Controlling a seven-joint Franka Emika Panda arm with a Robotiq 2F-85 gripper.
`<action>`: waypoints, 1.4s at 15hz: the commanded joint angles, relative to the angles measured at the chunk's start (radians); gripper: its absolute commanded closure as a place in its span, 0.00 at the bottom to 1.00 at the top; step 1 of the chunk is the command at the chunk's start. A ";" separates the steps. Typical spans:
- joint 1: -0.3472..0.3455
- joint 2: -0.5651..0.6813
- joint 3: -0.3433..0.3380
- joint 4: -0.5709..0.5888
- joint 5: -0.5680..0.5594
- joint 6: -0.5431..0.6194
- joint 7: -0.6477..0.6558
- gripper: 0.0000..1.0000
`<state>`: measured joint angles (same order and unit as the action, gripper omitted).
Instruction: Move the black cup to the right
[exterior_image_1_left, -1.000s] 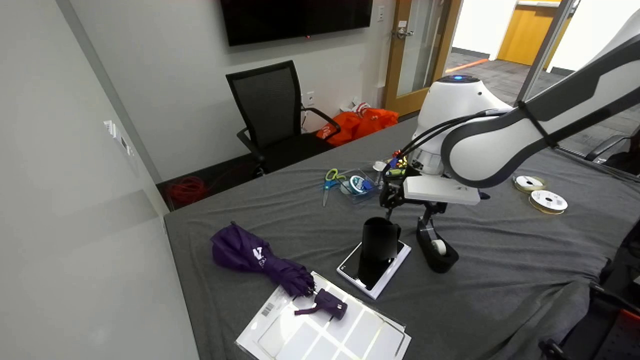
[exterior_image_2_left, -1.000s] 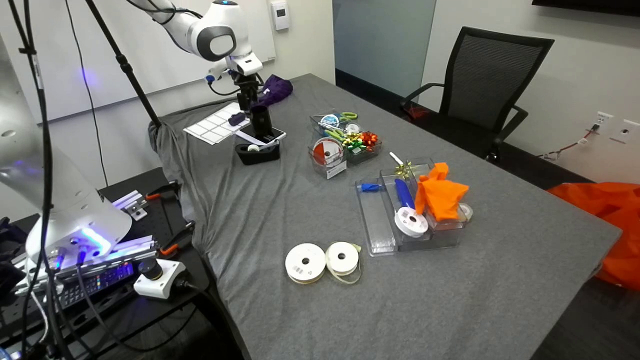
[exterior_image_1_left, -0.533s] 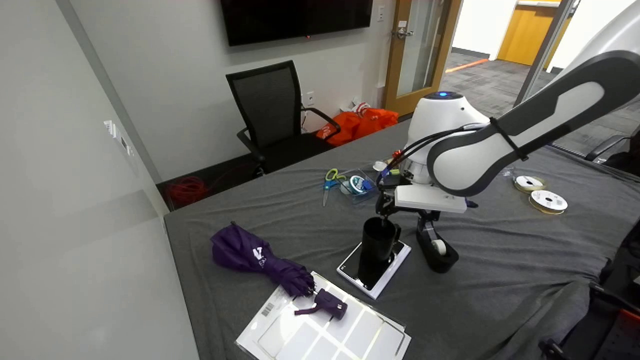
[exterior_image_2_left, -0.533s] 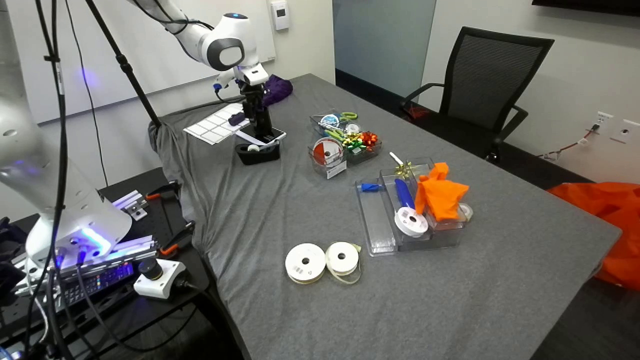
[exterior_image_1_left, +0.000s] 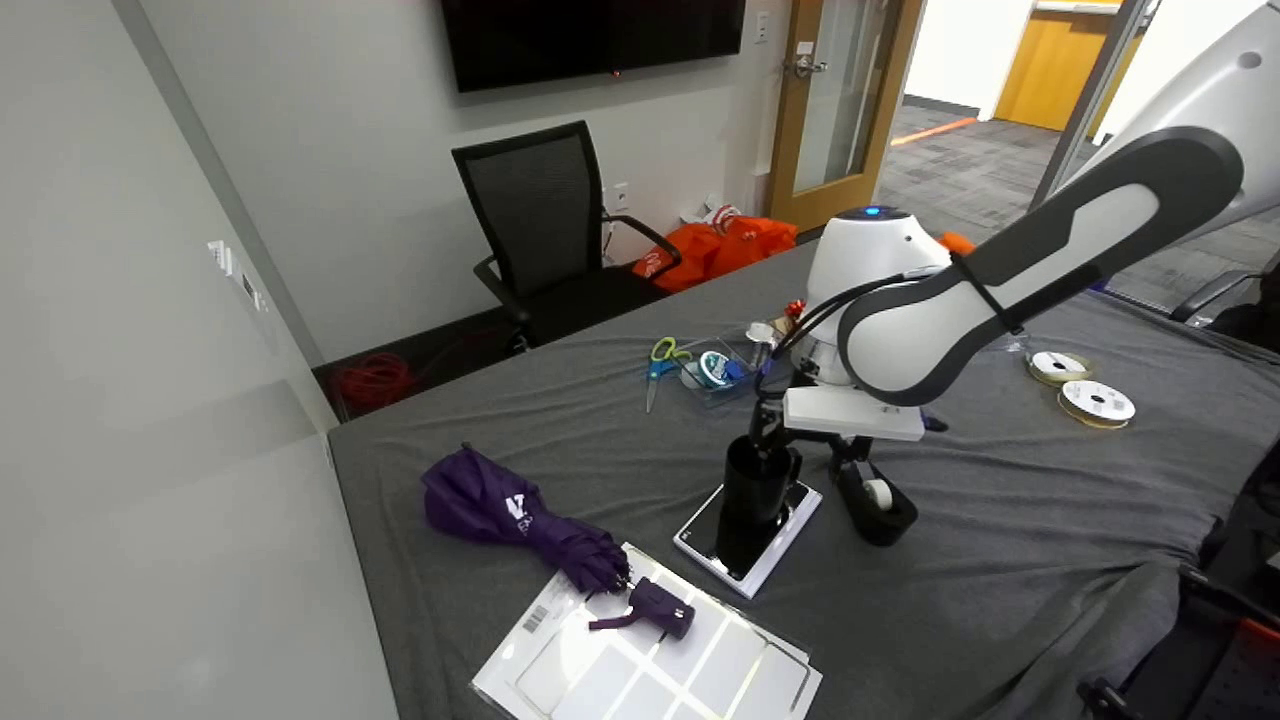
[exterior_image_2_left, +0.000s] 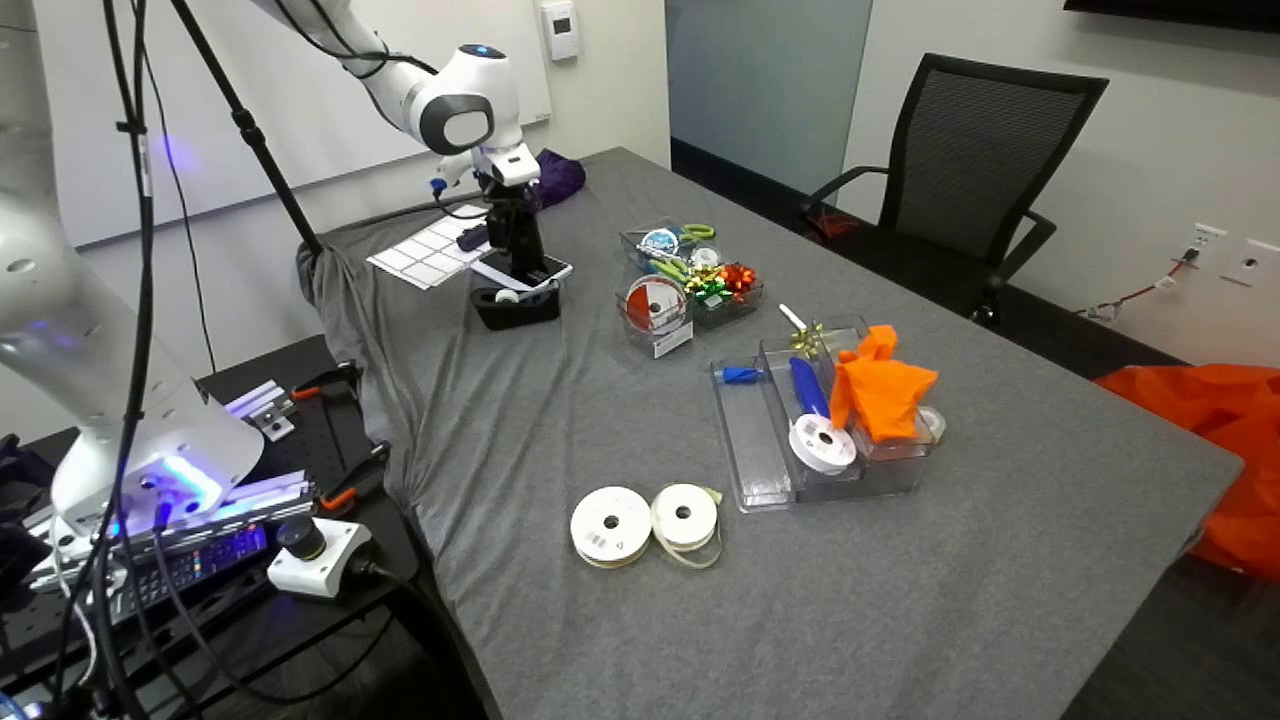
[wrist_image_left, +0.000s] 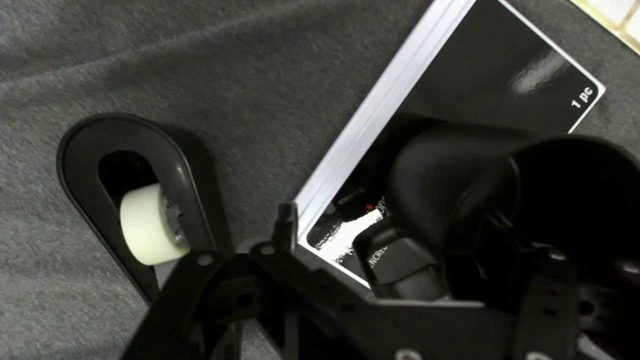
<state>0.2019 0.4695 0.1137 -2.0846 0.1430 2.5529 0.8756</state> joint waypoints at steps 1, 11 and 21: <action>0.017 0.025 -0.012 0.021 0.018 0.007 -0.030 0.42; 0.015 0.023 -0.007 0.010 0.026 0.040 -0.053 1.00; 0.023 -0.068 0.006 -0.048 0.037 0.024 -0.072 0.98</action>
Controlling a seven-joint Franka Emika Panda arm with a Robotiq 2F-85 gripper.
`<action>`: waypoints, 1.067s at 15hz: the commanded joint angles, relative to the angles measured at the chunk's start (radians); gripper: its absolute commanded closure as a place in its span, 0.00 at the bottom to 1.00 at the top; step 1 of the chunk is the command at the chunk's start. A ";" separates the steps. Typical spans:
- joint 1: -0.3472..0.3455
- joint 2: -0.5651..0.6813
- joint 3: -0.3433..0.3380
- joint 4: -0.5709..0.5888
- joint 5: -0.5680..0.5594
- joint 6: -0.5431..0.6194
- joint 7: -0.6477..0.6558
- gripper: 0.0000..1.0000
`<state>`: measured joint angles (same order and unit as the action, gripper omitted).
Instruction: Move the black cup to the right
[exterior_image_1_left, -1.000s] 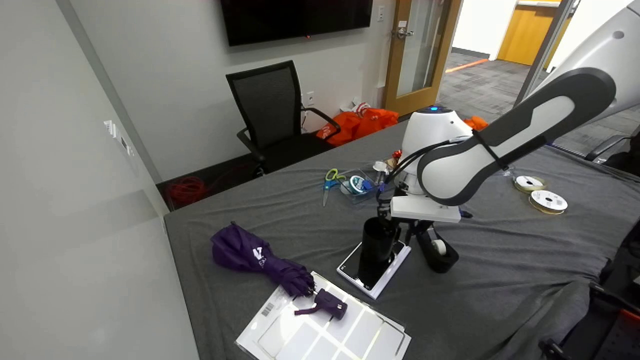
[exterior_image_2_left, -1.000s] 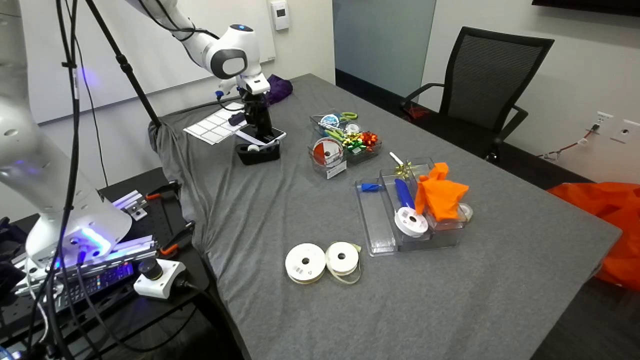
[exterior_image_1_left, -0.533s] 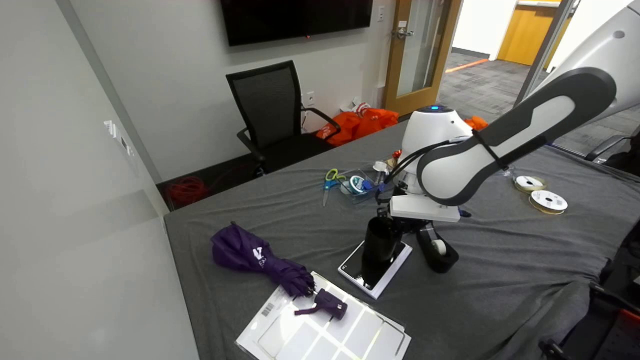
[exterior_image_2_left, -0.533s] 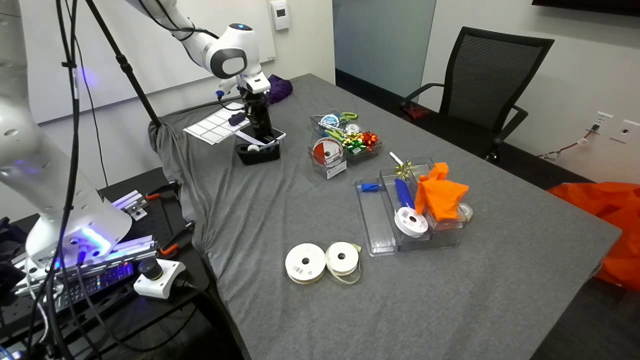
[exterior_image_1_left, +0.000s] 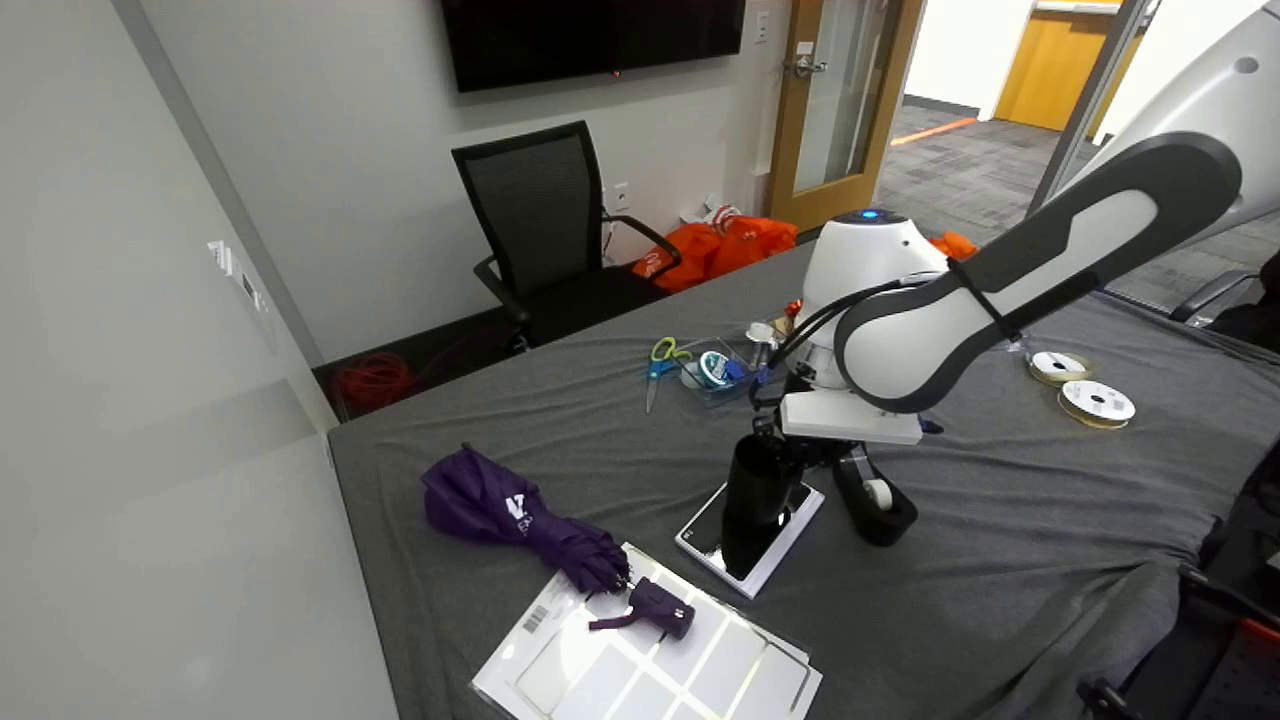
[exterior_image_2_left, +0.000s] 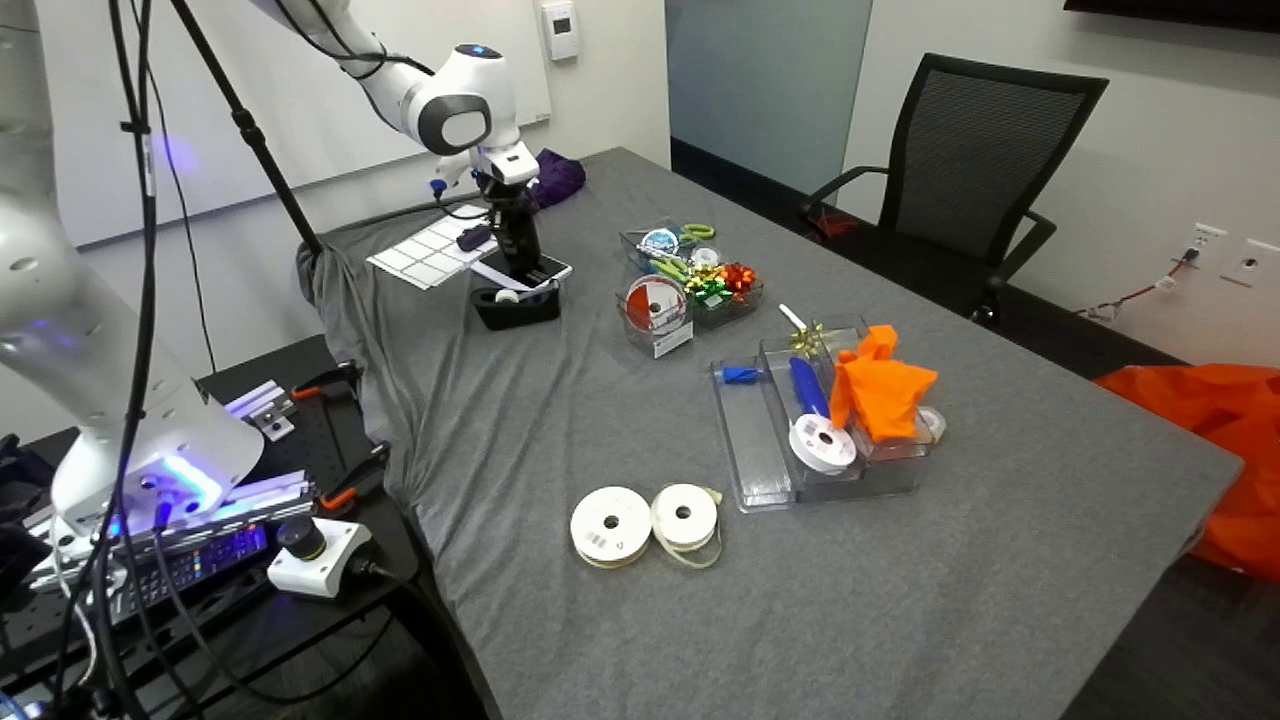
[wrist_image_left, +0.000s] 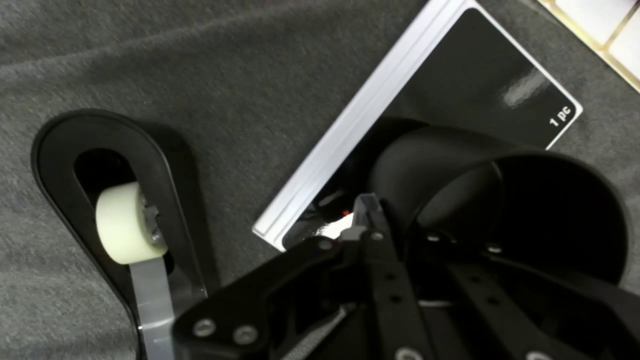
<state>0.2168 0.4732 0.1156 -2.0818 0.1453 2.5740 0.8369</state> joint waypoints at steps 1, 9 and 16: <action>0.010 -0.084 0.005 -0.058 0.034 -0.001 -0.033 0.98; 0.003 -0.298 -0.009 -0.226 -0.031 -0.113 -0.095 0.98; -0.048 -0.517 -0.031 -0.377 -0.162 -0.263 -0.261 0.98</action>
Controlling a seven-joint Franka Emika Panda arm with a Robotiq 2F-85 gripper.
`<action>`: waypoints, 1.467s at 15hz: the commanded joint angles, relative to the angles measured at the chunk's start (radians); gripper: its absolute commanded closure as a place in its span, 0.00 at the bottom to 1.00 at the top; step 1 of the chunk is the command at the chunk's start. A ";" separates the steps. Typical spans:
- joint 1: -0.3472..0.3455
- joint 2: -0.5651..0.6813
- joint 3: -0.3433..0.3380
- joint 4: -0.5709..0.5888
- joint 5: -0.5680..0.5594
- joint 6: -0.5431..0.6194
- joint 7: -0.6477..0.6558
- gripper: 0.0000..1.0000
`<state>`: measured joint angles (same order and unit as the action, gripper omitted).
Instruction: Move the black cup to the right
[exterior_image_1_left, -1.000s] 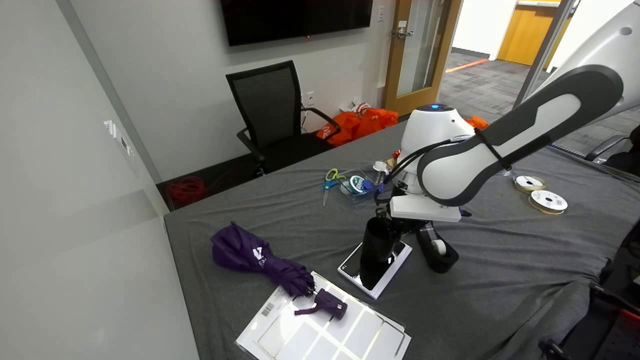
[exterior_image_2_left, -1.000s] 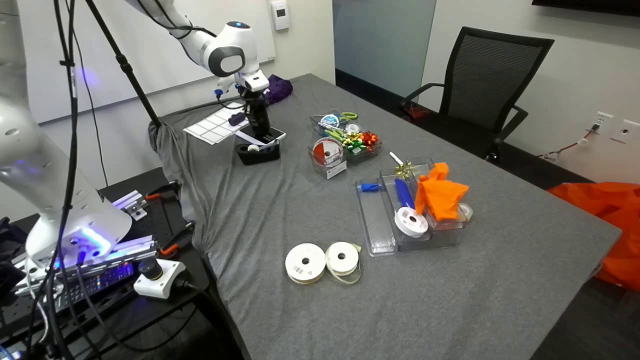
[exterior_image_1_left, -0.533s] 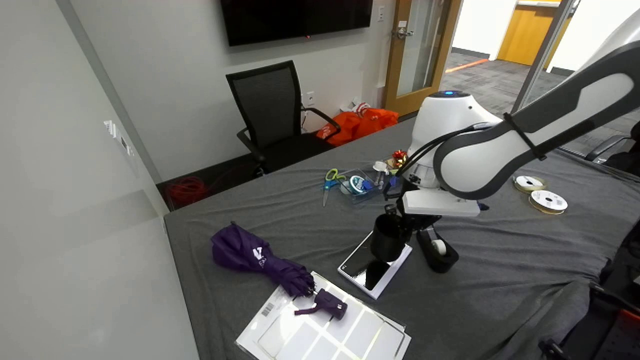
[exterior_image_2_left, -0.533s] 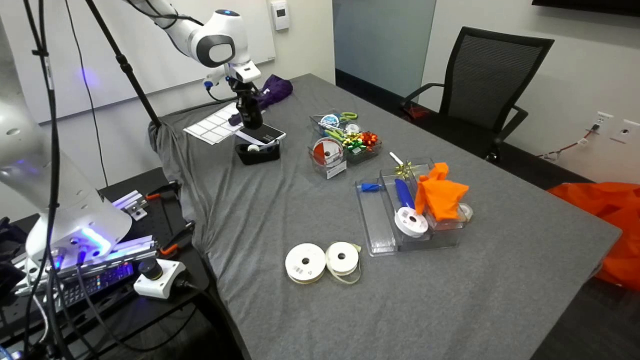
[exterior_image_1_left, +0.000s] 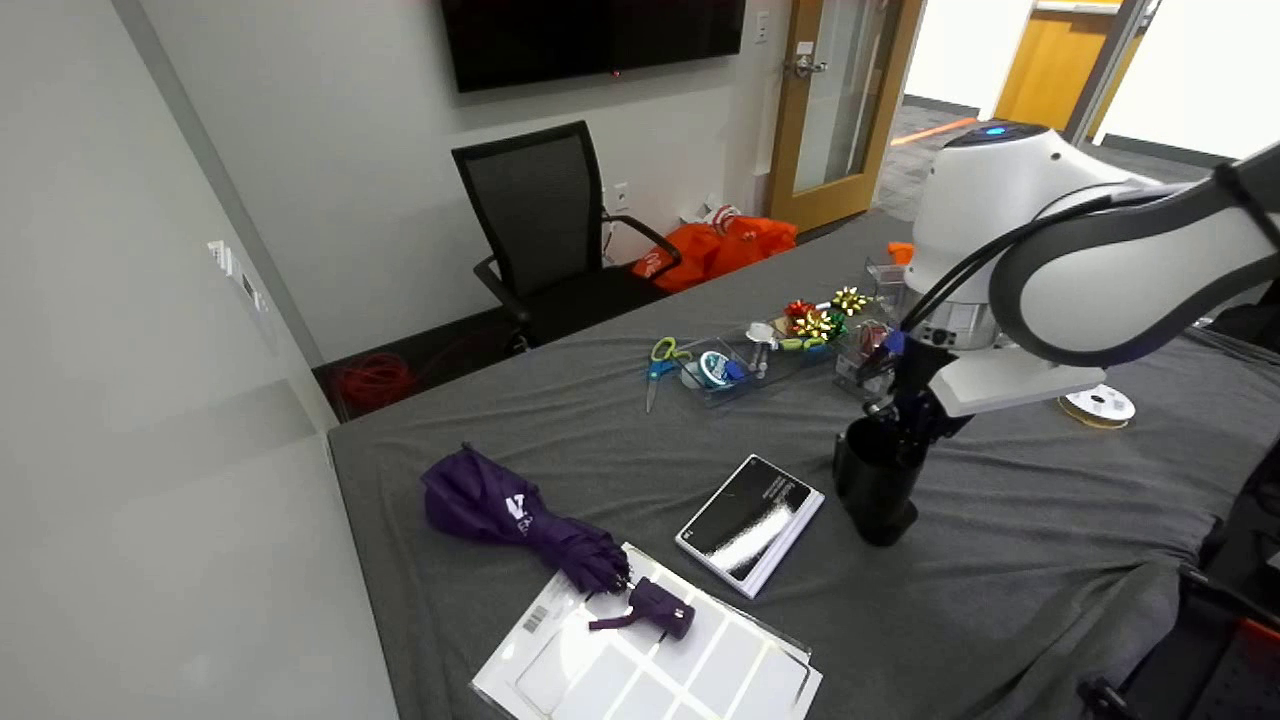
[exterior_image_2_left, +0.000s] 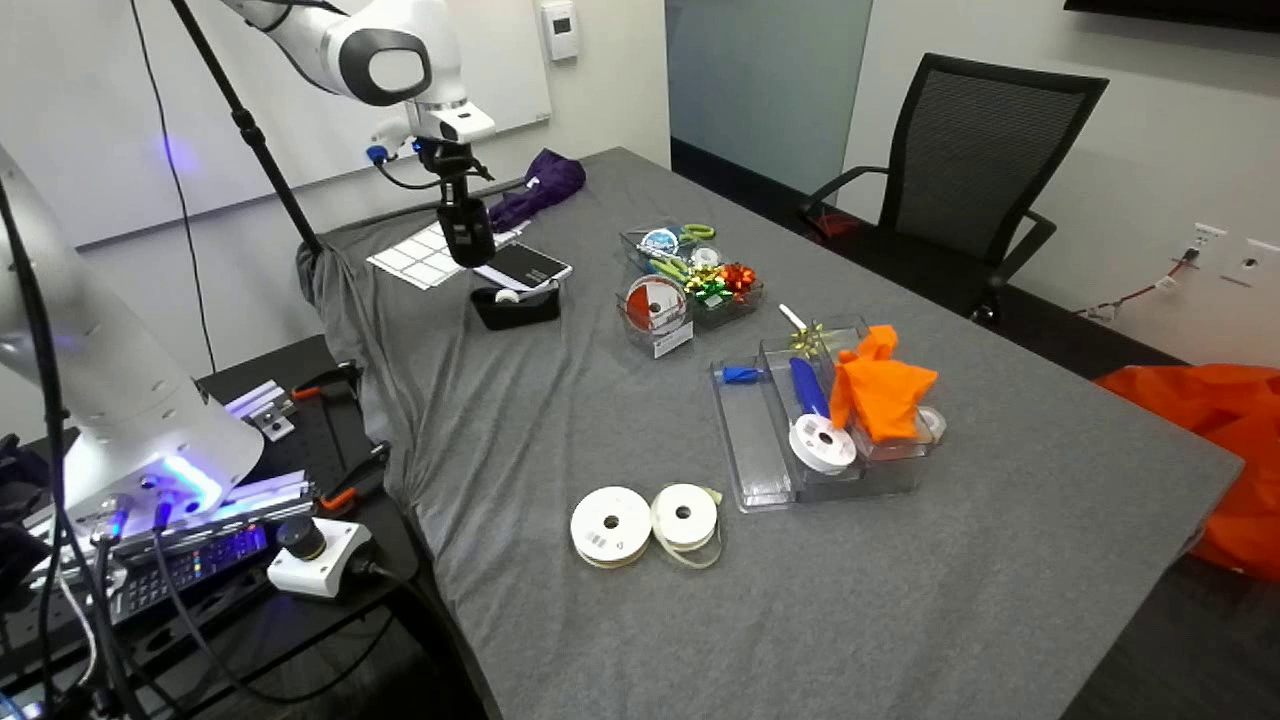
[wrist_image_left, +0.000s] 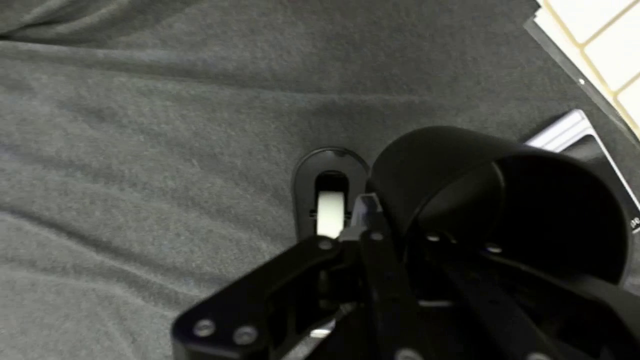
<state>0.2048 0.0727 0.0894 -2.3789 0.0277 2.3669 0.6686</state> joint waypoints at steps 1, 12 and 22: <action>-0.051 -0.135 -0.010 -0.098 -0.064 -0.057 -0.125 0.98; -0.132 -0.122 -0.020 -0.146 -0.185 -0.011 -0.104 0.93; -0.199 -0.139 -0.098 -0.173 -0.126 0.036 -0.339 0.98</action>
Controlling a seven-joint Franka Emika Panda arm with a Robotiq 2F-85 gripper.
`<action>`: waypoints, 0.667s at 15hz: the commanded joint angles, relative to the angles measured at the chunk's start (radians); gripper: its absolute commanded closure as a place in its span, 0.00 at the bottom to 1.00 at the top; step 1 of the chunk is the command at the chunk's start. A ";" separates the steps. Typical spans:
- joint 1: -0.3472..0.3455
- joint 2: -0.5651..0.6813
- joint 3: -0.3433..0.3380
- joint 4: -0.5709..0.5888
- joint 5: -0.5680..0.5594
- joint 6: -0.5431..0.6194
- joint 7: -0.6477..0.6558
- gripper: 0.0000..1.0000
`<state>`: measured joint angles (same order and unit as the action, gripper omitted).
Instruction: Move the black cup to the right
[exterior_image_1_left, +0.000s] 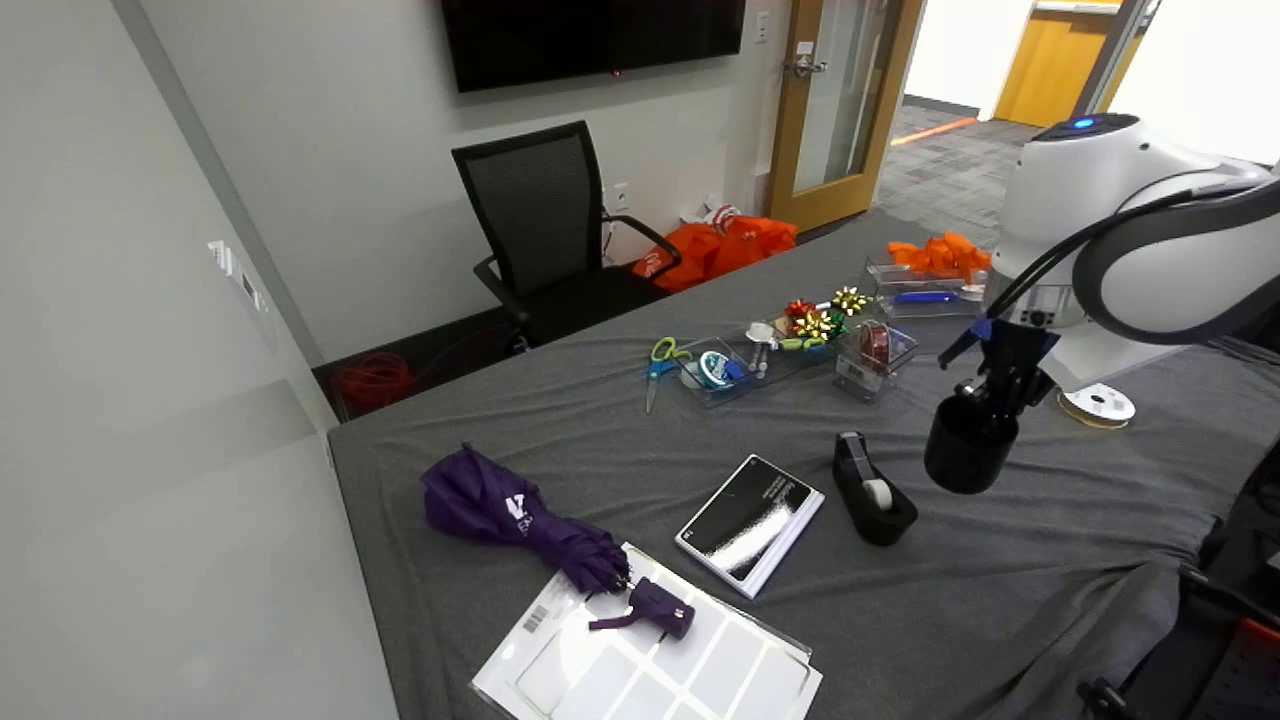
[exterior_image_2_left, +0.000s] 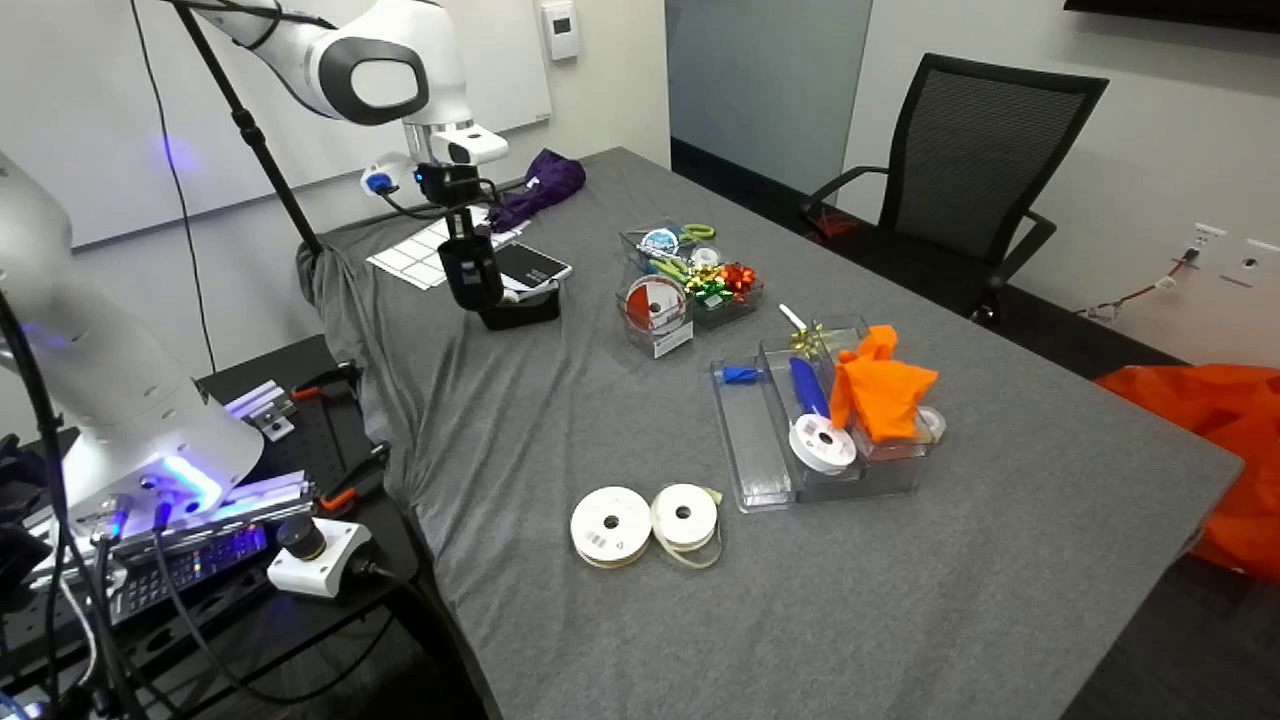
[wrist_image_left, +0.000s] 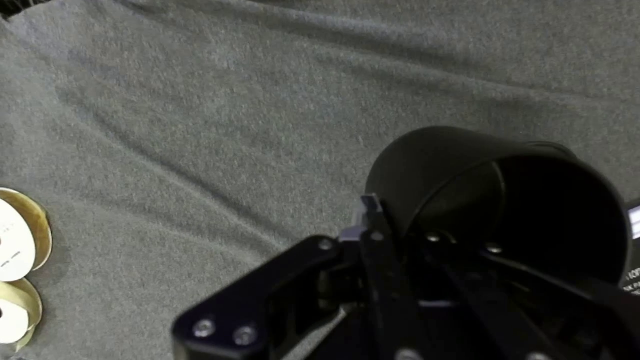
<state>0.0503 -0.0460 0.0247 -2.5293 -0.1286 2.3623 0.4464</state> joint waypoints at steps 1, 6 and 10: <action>-0.059 -0.010 -0.050 -0.021 0.037 0.060 -0.152 0.98; -0.105 0.070 -0.107 -0.019 0.147 0.216 -0.342 0.98; -0.121 0.150 -0.099 -0.006 0.316 0.290 -0.507 0.98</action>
<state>-0.0518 0.0591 -0.0887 -2.5462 0.0928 2.6037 0.0438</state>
